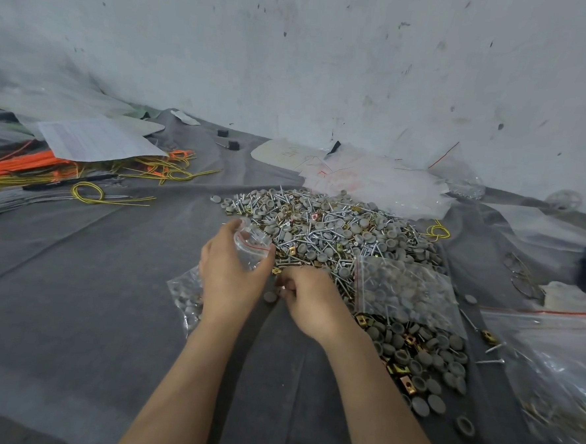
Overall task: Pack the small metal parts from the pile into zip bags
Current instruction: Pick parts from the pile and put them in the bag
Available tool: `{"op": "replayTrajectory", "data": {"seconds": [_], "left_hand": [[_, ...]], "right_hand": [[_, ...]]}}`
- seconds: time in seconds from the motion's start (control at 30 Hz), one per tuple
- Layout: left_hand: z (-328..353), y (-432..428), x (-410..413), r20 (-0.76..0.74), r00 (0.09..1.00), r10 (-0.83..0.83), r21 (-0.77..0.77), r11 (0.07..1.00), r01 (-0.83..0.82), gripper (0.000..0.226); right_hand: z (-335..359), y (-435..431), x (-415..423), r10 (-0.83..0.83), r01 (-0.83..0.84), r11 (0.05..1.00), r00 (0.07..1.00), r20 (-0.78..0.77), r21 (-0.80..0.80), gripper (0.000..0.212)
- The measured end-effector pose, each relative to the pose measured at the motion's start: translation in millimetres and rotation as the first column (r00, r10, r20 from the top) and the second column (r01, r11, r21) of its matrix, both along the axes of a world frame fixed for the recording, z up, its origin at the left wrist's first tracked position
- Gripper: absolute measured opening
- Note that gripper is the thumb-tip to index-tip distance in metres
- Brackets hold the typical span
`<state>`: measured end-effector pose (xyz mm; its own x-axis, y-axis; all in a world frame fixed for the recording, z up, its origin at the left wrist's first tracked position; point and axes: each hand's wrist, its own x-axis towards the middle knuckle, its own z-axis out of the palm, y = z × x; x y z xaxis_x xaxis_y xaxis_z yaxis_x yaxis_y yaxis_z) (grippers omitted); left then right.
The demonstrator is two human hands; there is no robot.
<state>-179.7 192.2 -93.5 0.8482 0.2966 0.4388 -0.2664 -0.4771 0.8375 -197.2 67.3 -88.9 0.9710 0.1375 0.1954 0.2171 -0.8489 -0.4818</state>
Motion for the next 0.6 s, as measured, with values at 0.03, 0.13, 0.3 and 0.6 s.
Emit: {"op": "replayTrajectory", "data": {"seconds": [0.03, 0.13, 0.3, 0.6], "left_hand": [[0, 0, 0, -0.001, 1.0, 0.0, 0.006, 1.0, 0.0, 0.06], [-1, 0, 1, -0.008, 1.0, -0.005, 0.032, 0.999, 0.005, 0.06], [-1, 0, 1, -0.03, 1.0, -0.003, 0.052, 0.999, 0.005, 0.061], [-1, 0, 0, -0.025, 1.0, -0.006, 0.088, 0.996, 0.008, 0.064]], "right_hand": [[-1, 0, 0, 0.013, -0.013, 1.0, 1.0, -0.006, -0.015, 0.016], [-2, -2, 2, -0.003, 0.008, 0.996, 0.998, -0.061, 0.085, 0.009], [4, -11, 5, -0.096, 0.102, 0.969, 0.995, -0.039, 0.223, 0.005], [0, 0, 1, 0.053, -0.053, 0.999, 0.997, -0.061, -0.011, 0.016]]}}
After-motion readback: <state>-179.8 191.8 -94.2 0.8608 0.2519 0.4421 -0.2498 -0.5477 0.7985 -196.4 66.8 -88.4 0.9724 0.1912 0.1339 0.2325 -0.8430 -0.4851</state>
